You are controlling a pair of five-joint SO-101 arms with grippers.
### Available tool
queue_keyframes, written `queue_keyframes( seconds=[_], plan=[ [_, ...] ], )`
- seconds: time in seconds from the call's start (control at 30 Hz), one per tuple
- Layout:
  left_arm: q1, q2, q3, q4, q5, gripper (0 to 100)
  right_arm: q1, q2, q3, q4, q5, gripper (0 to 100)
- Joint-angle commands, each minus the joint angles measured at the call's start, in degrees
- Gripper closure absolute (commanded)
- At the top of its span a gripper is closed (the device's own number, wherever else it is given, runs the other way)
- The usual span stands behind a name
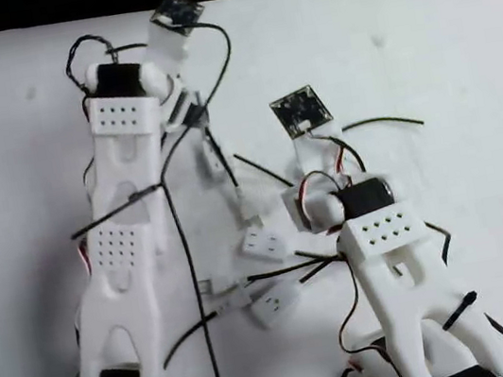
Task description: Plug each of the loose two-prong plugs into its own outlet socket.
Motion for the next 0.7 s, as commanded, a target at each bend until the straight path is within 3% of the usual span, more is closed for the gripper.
queue_keyframes(
  seconds=[0.0, 0.23, 0.47, 0.67],
  plan=[
    [-2.24, -1.71, -0.09, 0.62, 1.58, 78, -0.66, 0.22, -0.26, -1.01, 0.53, 97.4],
    [-5.23, -2.59, -0.18, 0.62, 1.85, 82, -1.54, 0.22, 0.00, -1.01, 0.53, 97.4],
    [-7.16, -12.79, 0.97, 0.70, 6.68, 82, -1.71, 0.22, 0.00, -1.10, 0.53, 97.4],
    [-7.08, -28.00, 13.98, 0.70, 6.68, 82, -1.89, 0.22, 0.09, -1.10, 0.53, 97.4]
  ],
)
